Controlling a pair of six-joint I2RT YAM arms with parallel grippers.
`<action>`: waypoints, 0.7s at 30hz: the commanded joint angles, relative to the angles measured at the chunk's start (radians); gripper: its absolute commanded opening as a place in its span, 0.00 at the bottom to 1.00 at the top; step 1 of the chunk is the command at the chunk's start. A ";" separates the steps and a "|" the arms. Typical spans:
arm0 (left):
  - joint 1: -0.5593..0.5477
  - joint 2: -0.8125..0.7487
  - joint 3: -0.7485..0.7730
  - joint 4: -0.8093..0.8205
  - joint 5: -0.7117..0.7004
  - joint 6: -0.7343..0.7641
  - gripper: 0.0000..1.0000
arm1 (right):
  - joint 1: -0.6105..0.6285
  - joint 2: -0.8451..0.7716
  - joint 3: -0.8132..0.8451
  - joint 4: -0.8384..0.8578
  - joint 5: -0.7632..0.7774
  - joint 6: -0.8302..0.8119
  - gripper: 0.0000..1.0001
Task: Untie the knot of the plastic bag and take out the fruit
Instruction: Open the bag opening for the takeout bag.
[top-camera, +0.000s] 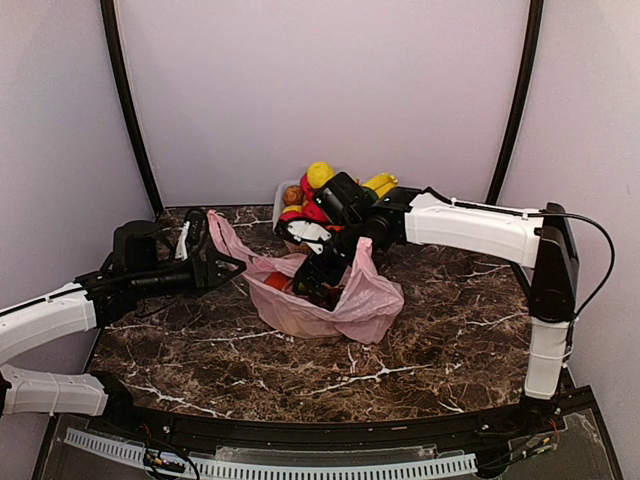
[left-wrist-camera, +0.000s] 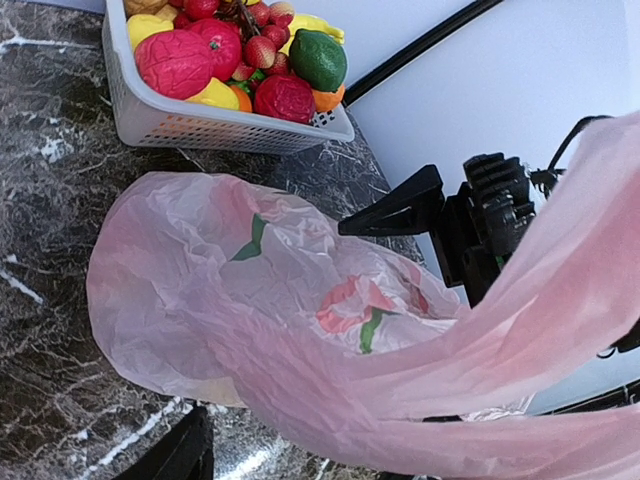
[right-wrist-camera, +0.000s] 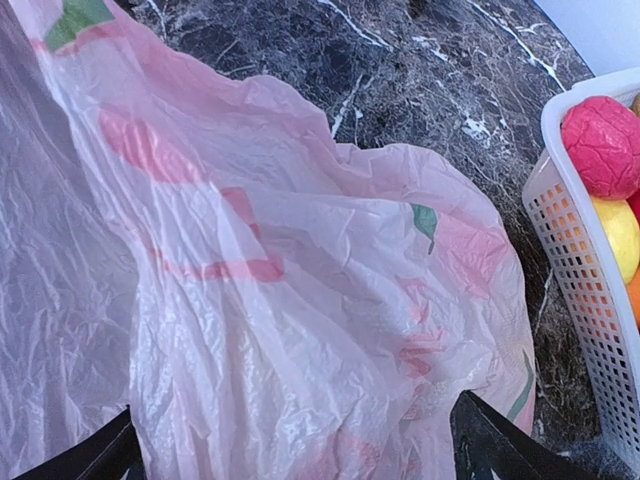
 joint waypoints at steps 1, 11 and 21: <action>-0.009 -0.001 -0.018 0.011 0.007 -0.001 0.68 | 0.016 0.027 0.047 -0.006 0.114 0.000 0.92; -0.012 -0.010 0.022 -0.086 -0.023 0.058 0.07 | -0.021 0.003 0.120 0.010 0.367 0.107 0.08; -0.010 -0.072 0.124 -0.465 -0.166 0.225 0.01 | -0.293 -0.092 0.183 0.026 0.300 0.304 0.00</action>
